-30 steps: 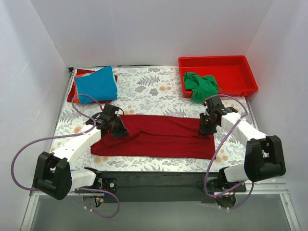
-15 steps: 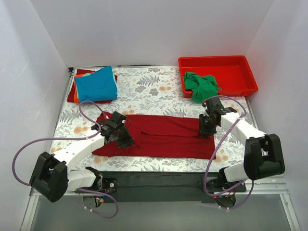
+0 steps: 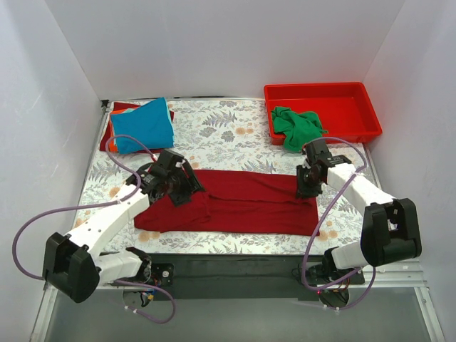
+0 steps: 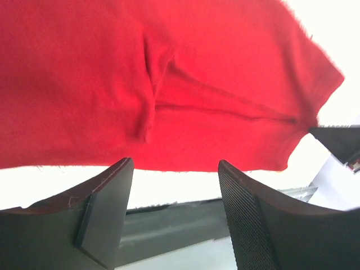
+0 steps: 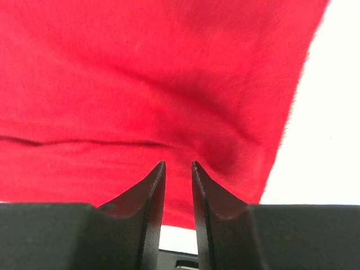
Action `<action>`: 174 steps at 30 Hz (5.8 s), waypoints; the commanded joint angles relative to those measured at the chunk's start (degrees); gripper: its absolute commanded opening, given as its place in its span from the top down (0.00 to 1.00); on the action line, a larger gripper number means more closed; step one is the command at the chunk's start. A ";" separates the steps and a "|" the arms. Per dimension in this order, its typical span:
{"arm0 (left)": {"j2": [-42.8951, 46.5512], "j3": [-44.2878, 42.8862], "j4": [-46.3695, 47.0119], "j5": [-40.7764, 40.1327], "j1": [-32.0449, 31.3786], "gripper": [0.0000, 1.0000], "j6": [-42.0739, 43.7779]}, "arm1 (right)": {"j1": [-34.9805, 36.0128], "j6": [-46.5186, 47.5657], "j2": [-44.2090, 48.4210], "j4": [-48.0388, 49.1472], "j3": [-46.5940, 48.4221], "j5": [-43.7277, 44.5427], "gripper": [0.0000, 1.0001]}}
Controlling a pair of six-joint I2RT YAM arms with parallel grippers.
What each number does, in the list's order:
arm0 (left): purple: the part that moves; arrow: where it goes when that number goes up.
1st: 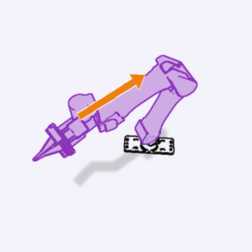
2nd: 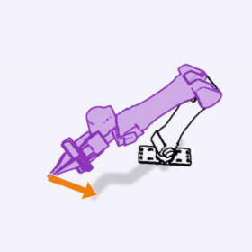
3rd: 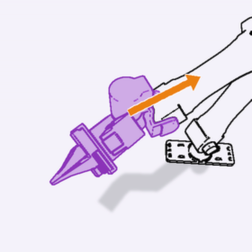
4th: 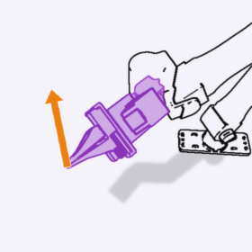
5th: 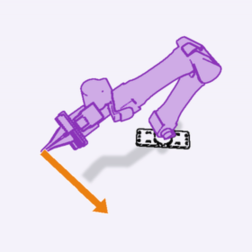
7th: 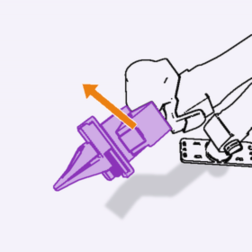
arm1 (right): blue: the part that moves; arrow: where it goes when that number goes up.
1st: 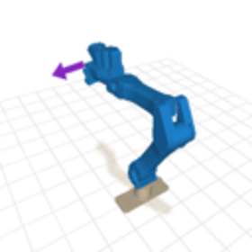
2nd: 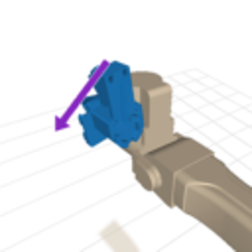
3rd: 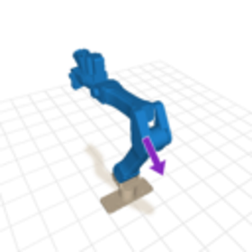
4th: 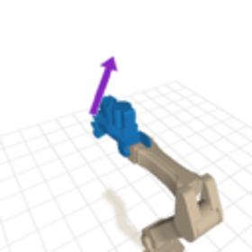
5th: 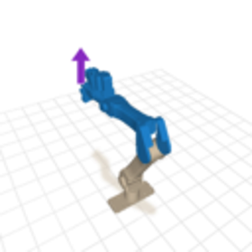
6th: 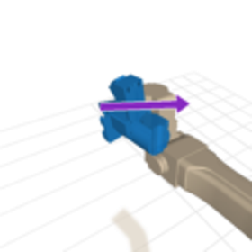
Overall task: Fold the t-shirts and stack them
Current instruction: Fold the tshirt
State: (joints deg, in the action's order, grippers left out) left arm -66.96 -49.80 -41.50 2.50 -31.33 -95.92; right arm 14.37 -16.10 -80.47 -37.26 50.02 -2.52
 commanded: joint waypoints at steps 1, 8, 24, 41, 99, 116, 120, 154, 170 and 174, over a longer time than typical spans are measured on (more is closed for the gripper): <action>-0.36 -2.67 -2.80 -1.71 6.18 0.39 5.73 | -0.04 1.77 1.72 -1.50 5.43 6.64 0.67; -1.59 -3.55 0.27 3.03 22.53 0.38 16.98 | -3.38 4.06 -1.09 -2.91 8.78 10.79 0.64; -14.68 -5.92 9.93 8.48 39.94 0.37 26.04 | -7.87 0.71 -9.18 3.33 8.95 10.52 0.64; -26.29 -8.91 15.74 8.57 41.09 0.39 26.84 | -11.64 3.35 -14.36 14.31 6.15 7.80 0.67; -39.04 -15.42 20.75 11.39 41.44 0.77 22.27 | -13.05 5.46 -21.05 17.04 5.17 3.49 0.99; -37.02 -15.50 19.52 4.45 41.61 0.97 25.08 | -13.76 4.58 -20.69 13.97 7.72 7.79 0.99; -36.05 -15.24 18.64 1.46 41.62 0.97 25.34 | -15.32 4.50 -20.35 13.53 7.73 8.41 0.99; -22.79 -21.41 6.78 -6.02 32.40 0.50 25.88 | -9.11 1.25 -6.02 6.41 6.85 4.55 0.68; -17.16 -3.47 12.22 6.01 19.99 0.50 13.04 | -3.65 0.45 -9.97 7.64 0.79 1.29 0.72; -16.01 2.42 13.90 6.64 19.99 0.50 11.63 | -3.65 0.28 -11.55 7.99 -1.15 2.17 0.73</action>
State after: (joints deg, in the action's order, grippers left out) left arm -85.54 -49.80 -29.63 7.31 -11.09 -82.19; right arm 10.87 -15.25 -90.39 -29.61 50.57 -1.89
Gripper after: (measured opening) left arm 0.498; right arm 0.278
